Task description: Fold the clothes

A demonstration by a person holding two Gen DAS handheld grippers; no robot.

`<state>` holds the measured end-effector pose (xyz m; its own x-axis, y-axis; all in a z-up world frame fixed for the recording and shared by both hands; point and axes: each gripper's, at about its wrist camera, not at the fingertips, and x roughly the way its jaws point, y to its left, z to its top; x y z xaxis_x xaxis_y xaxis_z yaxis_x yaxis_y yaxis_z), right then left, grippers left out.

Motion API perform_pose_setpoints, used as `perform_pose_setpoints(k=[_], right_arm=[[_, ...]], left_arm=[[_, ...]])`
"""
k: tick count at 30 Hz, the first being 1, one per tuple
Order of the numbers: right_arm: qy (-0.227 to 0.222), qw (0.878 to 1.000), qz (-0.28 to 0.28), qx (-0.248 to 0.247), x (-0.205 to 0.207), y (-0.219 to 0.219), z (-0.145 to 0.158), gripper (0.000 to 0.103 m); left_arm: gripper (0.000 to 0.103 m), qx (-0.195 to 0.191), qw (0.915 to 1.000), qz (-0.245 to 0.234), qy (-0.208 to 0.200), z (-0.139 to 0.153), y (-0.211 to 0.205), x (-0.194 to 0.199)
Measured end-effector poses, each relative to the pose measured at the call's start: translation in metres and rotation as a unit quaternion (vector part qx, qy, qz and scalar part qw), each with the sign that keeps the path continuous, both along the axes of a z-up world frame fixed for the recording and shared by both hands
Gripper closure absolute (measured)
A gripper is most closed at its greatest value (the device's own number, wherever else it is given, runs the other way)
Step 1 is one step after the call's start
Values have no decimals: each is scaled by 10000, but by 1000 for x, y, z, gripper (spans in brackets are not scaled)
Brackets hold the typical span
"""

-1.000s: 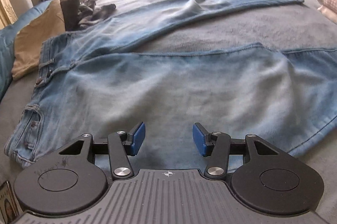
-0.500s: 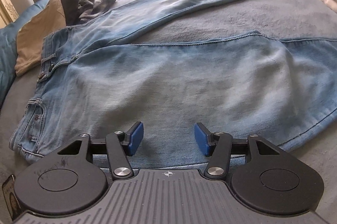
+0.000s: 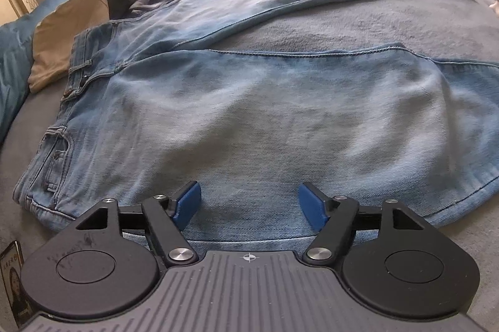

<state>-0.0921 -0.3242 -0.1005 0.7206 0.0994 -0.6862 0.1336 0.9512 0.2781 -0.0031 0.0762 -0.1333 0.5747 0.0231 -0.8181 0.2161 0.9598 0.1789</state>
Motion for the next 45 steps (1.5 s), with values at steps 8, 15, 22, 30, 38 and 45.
perform_pose_setpoints(k=[8,15,22,30,38,45], right_arm=[[164,9973,-569,440,45,-24,-33,89],[167,9957,-244,880,17,-14,-13,83],[575,9977,324,168,-49,17,-21,79],[115,9938,786,-784,-31,61,0,66],[402,9901,751,-1118,-47,65,-21,64],[198,9928,-743,-916,-43,-11,-4,61]], left_arm=[[31,-55,10000,28,21,-1,2,-1],[28,-111,9999,71,82,-2,4,2],[27,-163,9998,90,114,-2,6,2],[27,-163,9997,133,132,-1,6,1],[24,-60,9999,91,105,0,5,-2],[23,21,9999,65,98,0,2,-3]])
